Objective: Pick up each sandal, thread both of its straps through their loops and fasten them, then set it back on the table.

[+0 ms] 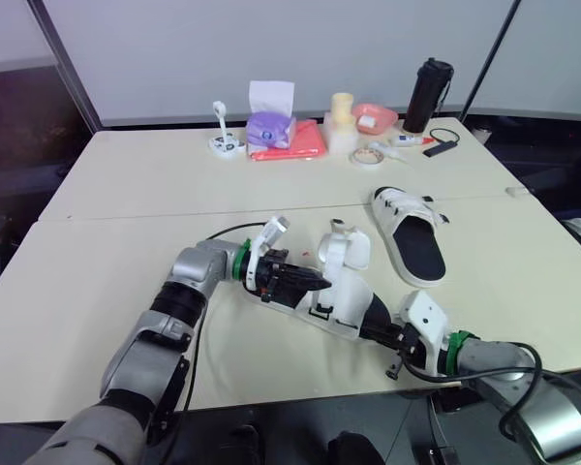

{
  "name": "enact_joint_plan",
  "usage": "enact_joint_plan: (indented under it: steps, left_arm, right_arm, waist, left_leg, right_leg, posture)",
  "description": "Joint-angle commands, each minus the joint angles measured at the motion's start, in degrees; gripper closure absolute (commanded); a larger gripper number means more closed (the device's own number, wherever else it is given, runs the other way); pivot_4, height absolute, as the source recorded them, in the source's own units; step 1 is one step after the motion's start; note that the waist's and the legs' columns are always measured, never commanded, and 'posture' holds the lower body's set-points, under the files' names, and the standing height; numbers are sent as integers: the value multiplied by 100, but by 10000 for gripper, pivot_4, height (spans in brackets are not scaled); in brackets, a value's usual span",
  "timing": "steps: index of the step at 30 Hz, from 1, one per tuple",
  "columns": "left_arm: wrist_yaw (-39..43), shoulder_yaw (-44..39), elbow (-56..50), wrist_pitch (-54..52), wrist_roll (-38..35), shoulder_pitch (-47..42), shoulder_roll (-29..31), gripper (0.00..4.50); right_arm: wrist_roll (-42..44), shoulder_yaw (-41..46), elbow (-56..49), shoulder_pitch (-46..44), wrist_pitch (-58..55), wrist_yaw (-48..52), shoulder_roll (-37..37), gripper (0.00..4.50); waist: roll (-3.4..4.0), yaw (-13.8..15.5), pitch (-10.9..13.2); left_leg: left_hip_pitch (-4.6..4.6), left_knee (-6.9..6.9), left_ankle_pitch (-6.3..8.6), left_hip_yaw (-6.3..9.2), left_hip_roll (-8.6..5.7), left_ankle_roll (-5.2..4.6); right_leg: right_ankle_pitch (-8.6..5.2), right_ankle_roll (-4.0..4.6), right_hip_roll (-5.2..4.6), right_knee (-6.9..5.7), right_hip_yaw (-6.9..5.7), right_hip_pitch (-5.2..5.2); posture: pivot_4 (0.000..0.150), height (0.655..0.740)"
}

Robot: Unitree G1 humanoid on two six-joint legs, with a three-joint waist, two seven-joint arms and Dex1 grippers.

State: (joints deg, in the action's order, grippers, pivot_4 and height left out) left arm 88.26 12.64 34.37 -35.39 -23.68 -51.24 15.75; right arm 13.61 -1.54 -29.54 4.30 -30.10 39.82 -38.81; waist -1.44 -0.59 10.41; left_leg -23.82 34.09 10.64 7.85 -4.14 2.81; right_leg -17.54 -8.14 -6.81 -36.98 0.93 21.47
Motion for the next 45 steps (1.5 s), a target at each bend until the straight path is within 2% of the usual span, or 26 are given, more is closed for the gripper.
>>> enact_joint_plan:
  steps: [1,7,14,26,45]
  left_arm:
    - [48,-40,15,103,60,-71,11,44761]
    - [125,-58,111,142,103,-119,48,44761]
    - [130,-64,166,208,133,-139,50,44761]
    - [141,-13,316,1179,465,35,13,44761]
    - [309,-250,516,1269,412,-135,119,44761]
  right_arm:
    - [-98,174,130,155,95,-43,-90,45000]
    - [-5,414,157,359,134,14,-207,45000]
    - [-55,313,291,378,195,3,-146,45000]
    - [-31,151,204,343,172,-61,-86,45000]
    - [-40,74,219,339,180,-61,-85,45000]
  waist:
    - [0,2,0]
    - [0,19,0]
    - [0,6,0]
    - [0,-4,0]
    - [0,-16,-1]
  left_leg:
    - [0,1,0,0,0,0]
    - [-2,7,0,0,-2,0]
    - [-1,7,0,1,-1,0]
    - [0,7,0,0,-1,0]
    - [4,9,-1,0,-1,-1]
  right_leg:
    - [0,0,0,0,0,0]
    - [0,-1,-1,0,-2,-4]
    - [0,-1,0,-1,-3,-4]
    - [0,0,1,-1,-3,-4]
    - [1,0,3,-10,-3,-5]
  posture:
    - [1500,7400]
    - [1500,7400]
    - [1500,7400]
    - [1500,7400]
    - [1500,7400]
